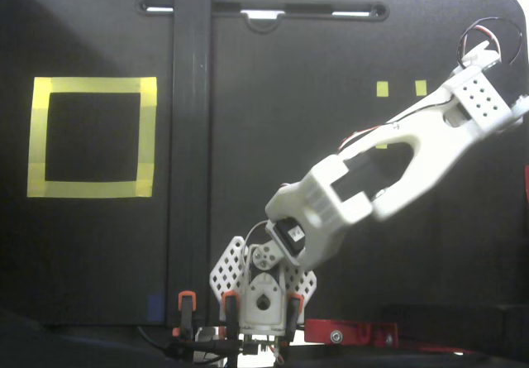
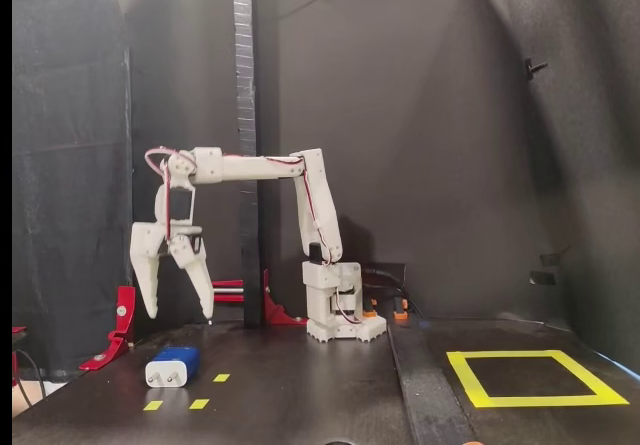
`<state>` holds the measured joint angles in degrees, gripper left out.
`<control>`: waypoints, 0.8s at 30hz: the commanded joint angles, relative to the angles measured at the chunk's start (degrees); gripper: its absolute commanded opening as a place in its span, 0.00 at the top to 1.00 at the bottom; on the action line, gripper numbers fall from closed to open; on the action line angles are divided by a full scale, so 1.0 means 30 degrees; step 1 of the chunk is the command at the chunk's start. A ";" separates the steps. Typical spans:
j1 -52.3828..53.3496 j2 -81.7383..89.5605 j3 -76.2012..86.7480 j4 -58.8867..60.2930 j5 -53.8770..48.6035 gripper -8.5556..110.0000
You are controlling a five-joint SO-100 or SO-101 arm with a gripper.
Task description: Grasp the block and place it in the designated area.
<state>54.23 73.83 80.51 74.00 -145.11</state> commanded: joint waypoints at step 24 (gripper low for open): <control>-0.0674 -0.3135 0.0029 -0.1494 0.0117 0.64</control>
<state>52.21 64.07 80.51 69.70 -145.02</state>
